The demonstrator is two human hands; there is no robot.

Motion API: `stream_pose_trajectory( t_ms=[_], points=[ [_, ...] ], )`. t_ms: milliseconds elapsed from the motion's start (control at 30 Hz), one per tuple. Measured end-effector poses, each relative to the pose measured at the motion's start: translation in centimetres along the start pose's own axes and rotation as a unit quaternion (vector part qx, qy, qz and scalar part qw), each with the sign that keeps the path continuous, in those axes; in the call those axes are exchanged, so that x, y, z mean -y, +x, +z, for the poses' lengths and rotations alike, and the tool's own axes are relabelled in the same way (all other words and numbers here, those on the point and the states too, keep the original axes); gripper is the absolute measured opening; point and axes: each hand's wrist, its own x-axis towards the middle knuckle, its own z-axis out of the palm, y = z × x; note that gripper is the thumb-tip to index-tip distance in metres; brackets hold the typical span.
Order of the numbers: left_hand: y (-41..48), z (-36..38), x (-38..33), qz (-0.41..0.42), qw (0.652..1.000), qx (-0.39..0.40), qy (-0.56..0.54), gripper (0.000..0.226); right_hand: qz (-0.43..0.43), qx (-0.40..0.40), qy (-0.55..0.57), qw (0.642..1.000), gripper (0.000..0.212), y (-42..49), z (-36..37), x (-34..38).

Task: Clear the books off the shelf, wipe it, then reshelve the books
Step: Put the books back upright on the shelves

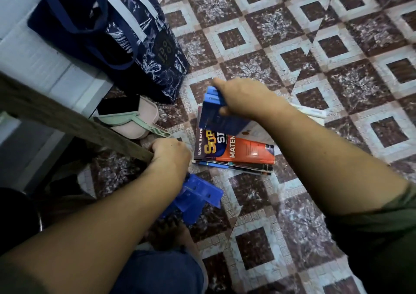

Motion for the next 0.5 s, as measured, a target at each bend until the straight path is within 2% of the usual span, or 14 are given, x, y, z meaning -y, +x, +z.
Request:
stream_pose_trajectory(
  t_ms=[200,300,400,500],
  points=[
    [-0.1,0.4,0.0,0.006,1.000,-0.018,0.016,0.037,0.153,-0.009,0.012,0.988,0.050,-1.8,6.2,-2.3],
    [-0.4,0.3,-0.1,-0.002,0.999,-0.022,0.031,0.035,0.152,-0.029,0.026,0.988,0.045,-2.2,6.8,-2.4],
    [-0.6,0.2,-0.1,-0.005,1.000,-0.013,0.027,0.035,0.192,-0.022,0.029,0.981,0.037,-3.5,7.1,-3.3],
    [-0.6,0.1,0.0,-0.032,0.999,-0.019,-0.036,0.032,0.195,-0.014,0.015,0.981,0.029,-5.1,6.9,-4.3]
  ],
)
